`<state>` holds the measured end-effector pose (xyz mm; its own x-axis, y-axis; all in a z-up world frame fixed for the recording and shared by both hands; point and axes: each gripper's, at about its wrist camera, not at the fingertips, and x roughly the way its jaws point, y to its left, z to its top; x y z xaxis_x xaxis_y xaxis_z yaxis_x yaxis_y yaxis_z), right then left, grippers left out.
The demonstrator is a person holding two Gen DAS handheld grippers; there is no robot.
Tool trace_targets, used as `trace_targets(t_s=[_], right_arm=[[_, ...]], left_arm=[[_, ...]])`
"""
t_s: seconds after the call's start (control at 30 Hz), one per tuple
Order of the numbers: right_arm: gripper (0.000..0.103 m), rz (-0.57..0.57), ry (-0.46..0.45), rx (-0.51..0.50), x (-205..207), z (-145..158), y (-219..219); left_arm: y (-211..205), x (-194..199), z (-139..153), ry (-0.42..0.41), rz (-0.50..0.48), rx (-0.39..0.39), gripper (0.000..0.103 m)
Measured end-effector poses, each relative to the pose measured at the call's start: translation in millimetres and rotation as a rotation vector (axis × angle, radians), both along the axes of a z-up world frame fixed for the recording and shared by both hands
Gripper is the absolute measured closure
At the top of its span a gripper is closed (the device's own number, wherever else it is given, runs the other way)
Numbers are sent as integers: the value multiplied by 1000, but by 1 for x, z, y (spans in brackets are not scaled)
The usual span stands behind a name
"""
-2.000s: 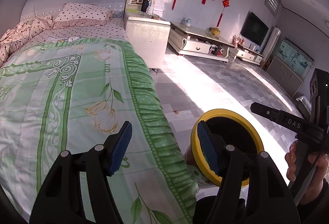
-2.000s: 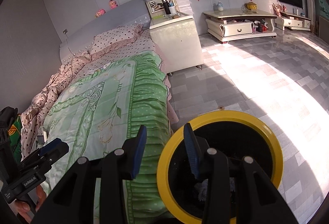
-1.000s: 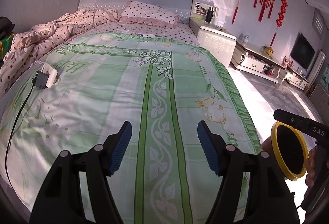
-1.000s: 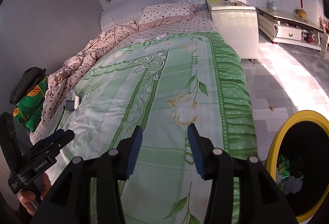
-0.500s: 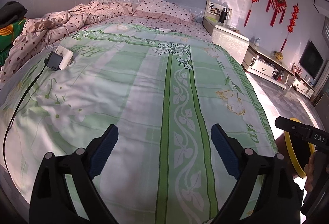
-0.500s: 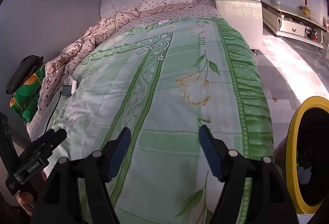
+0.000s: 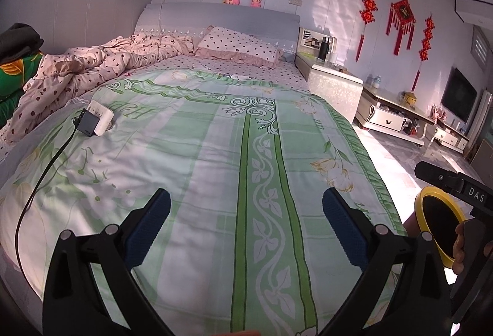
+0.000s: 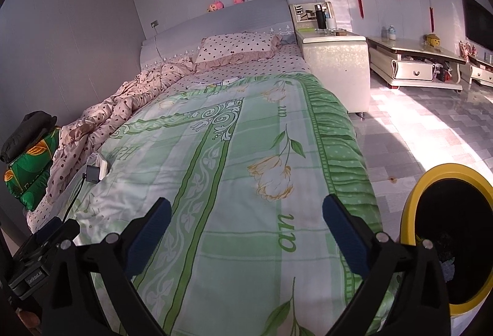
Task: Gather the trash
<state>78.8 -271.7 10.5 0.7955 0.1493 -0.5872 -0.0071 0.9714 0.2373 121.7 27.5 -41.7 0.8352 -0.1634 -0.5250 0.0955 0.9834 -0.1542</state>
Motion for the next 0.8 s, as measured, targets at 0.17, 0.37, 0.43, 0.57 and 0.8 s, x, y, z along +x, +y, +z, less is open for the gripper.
trace_targets(t_s=[0.17, 0.37, 0.43, 0.57, 0.8], right_arm=[[8, -16, -67, -31, -16, 13, 4], [8, -77, -154, -62, -41, 25, 3], [8, -96, -177, -75, -47, 27, 3], [8, -122, -204, -80, -57, 30, 2], [8, -167, -218, -107, -67, 28, 2]], left_arm=[[-8, -22, 19, -79, -6, 16, 8], [-12, -46, 35, -142, -19, -11, 8], [-13, -52, 38, -157, -20, -13, 8], [-16, -62, 43, -179, -19, -19, 8], [-27, -76, 44, -208, -30, 0, 8]])
